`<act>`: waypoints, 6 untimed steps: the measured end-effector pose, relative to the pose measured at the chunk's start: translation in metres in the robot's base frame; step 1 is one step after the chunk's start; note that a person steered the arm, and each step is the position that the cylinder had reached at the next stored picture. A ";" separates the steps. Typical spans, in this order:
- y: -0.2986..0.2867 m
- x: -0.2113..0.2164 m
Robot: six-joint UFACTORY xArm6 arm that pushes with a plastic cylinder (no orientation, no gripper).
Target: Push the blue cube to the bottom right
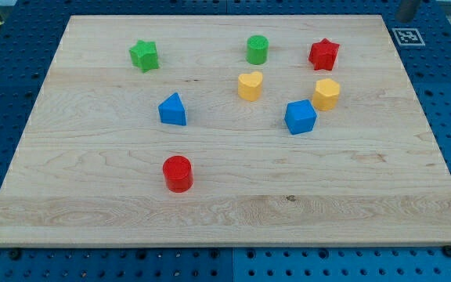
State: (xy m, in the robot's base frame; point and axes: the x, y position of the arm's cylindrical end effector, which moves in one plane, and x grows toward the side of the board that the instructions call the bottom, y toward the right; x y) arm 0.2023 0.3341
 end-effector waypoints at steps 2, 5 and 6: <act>0.000 0.001; 0.005 0.123; 0.005 0.124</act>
State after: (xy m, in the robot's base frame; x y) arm 0.3259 0.3390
